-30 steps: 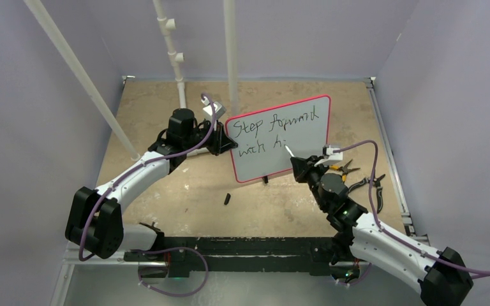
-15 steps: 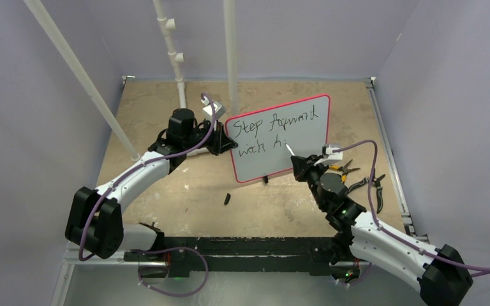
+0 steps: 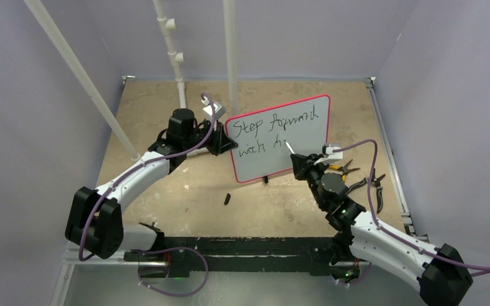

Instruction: Write a sentence on the whiteboard

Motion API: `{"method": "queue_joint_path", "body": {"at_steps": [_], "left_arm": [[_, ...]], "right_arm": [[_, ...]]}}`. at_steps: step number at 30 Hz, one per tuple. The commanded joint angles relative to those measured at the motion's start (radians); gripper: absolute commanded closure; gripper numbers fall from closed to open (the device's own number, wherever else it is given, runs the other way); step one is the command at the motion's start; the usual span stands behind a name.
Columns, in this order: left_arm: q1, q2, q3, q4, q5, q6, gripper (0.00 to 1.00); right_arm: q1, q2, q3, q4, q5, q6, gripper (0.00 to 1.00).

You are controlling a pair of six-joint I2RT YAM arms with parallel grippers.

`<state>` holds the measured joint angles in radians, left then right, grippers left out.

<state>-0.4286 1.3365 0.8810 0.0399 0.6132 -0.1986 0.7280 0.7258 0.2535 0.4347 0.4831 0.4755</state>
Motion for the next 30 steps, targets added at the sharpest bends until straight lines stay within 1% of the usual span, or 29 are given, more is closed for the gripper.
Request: {"method": "queue_joint_path", "body": {"at_steps": [1, 18, 30], "left_arm": [[-0.013, 0.013, -0.005, -0.074, -0.042, 0.01, 1.0], [-0.013, 0.013, -0.005, -0.073, -0.04, 0.009, 1.0], [-0.013, 0.013, -0.005, -0.071, -0.038, 0.008, 1.0]], "right_arm": [[0.001, 0.017, 0.032, 0.044, -0.013, -0.02, 1.0], [0.0, 0.012, 0.002, 0.026, -0.058, -0.002, 1.0], [0.001, 0.001, -0.006, -0.036, -0.029, 0.052, 1.0]]}}
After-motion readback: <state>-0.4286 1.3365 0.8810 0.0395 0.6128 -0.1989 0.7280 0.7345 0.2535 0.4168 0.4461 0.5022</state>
